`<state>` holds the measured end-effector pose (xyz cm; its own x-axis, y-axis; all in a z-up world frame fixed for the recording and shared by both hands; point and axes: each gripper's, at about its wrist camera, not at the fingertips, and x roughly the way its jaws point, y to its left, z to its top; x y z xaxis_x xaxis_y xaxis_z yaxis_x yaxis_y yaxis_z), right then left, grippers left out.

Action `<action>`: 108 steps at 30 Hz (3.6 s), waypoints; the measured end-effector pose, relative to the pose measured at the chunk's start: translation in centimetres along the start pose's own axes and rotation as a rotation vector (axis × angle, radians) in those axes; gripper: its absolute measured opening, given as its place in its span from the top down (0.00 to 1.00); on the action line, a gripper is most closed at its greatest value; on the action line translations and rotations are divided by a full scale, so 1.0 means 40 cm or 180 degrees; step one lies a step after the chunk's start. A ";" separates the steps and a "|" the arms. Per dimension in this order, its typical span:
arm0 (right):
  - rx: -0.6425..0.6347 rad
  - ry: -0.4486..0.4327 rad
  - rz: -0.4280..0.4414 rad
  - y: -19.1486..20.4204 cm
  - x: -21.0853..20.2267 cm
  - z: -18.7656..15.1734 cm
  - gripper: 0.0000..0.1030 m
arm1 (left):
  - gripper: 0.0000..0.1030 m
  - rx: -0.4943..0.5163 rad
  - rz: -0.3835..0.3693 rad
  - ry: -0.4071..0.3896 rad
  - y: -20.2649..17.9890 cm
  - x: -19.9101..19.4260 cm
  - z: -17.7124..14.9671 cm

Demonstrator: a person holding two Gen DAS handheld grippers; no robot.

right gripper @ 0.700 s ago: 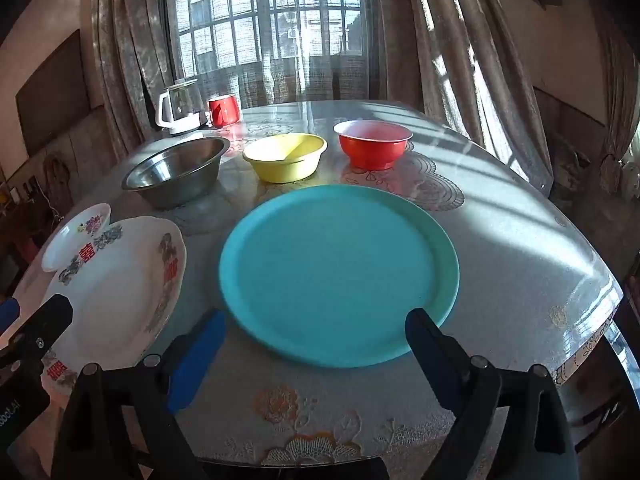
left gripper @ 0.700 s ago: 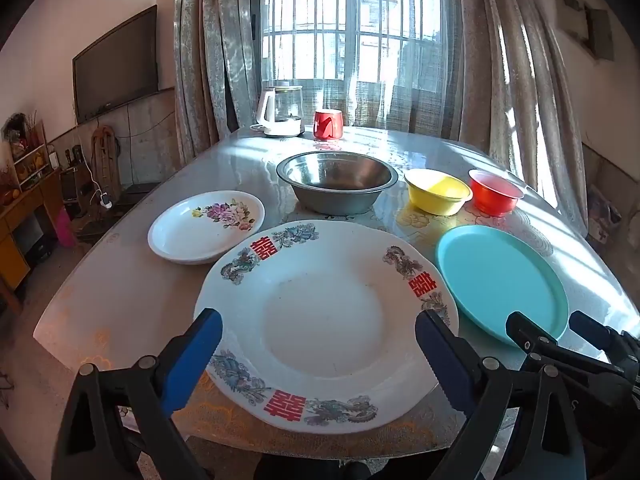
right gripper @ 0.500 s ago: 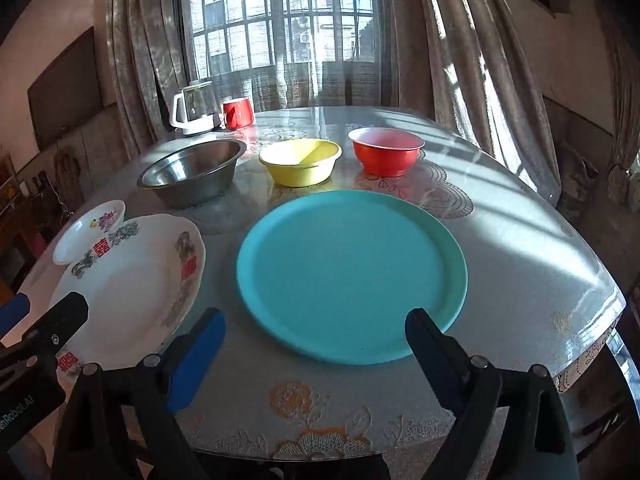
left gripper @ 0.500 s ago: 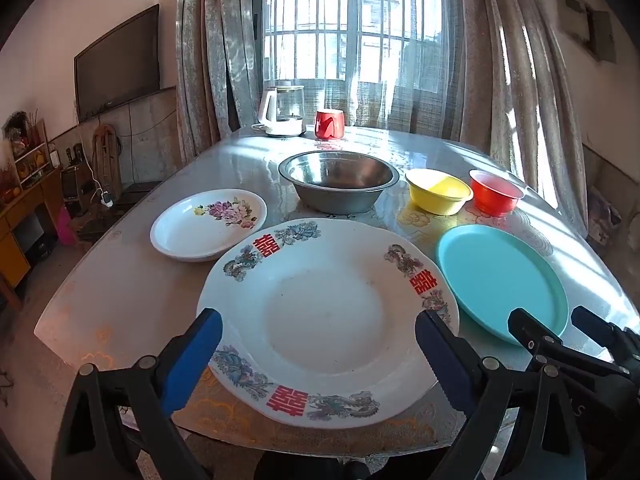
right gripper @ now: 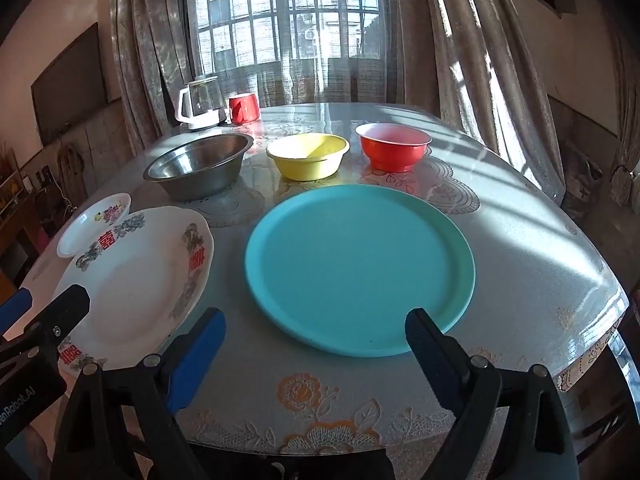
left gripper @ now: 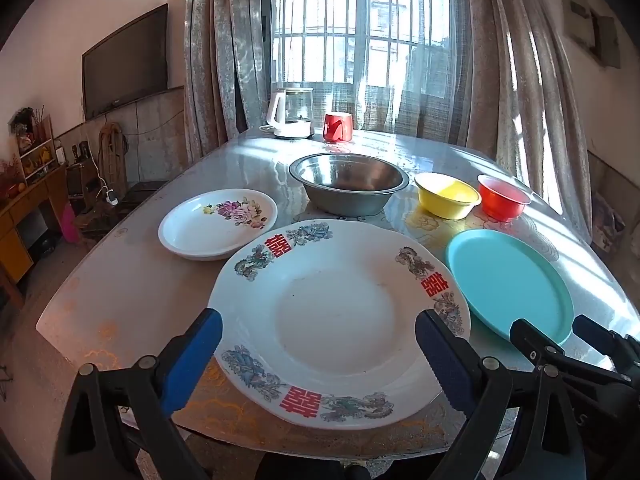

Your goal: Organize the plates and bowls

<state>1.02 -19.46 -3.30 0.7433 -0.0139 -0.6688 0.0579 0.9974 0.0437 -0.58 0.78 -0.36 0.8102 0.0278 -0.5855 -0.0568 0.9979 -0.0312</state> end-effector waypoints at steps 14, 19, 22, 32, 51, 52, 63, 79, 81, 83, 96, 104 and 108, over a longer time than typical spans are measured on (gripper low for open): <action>-0.0121 0.0012 0.0048 0.032 -0.008 0.000 0.09 | 0.05 -0.0024 -0.0008 -0.0072 0.019 -0.018 0.005; -0.0158 0.0001 0.0058 0.039 -0.014 0.000 0.09 | 0.05 -0.0039 -0.0013 -0.0090 0.023 -0.022 0.007; -0.0162 0.0010 0.0068 0.042 -0.013 0.000 0.09 | 0.05 -0.0031 -0.0019 -0.0099 0.022 -0.023 0.009; -0.0148 0.0018 0.0089 0.037 -0.008 0.001 0.09 | 0.05 -0.0002 -0.0035 -0.0075 0.013 -0.019 0.011; -0.0044 0.0068 0.0182 0.010 0.020 0.008 0.09 | 0.05 0.0117 -0.0032 0.0001 -0.015 0.006 0.015; -0.0037 0.0070 0.0186 0.009 0.021 0.009 0.09 | 0.05 0.0129 -0.0034 0.0009 -0.018 0.008 0.015; 0.0056 0.0105 0.0245 -0.015 0.042 0.011 0.09 | 0.05 0.0226 -0.0023 0.0062 -0.044 0.025 0.021; 0.0300 0.0100 0.0279 -0.092 0.062 0.021 0.10 | 0.05 0.0545 -0.0110 0.0104 -0.109 0.048 0.047; 0.0343 0.0096 0.0287 -0.109 0.064 0.023 0.10 | 0.05 0.0630 -0.0130 0.0106 -0.123 0.053 0.051; 0.0387 0.0089 0.0306 -0.128 0.066 0.027 0.10 | 0.05 0.0682 -0.0171 0.0142 -0.134 0.061 0.060; 0.1008 0.0115 0.0152 -0.345 0.089 0.058 0.40 | 0.67 0.0952 -0.0656 0.0527 -0.214 0.168 0.160; 0.1153 0.0342 0.0170 -0.405 0.140 0.054 0.71 | 0.85 0.1350 -0.0772 0.0774 -0.322 0.258 0.202; 0.1093 0.0346 0.0227 -0.398 0.148 0.058 0.72 | 0.86 0.1523 -0.0733 0.0980 -0.360 0.318 0.205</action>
<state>6.02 -35.60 -6.24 0.6794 0.0808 -0.7293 0.2426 0.9133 0.3271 15.31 -12.77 -0.72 0.5608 -0.1388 -0.8162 0.4257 0.8939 0.1406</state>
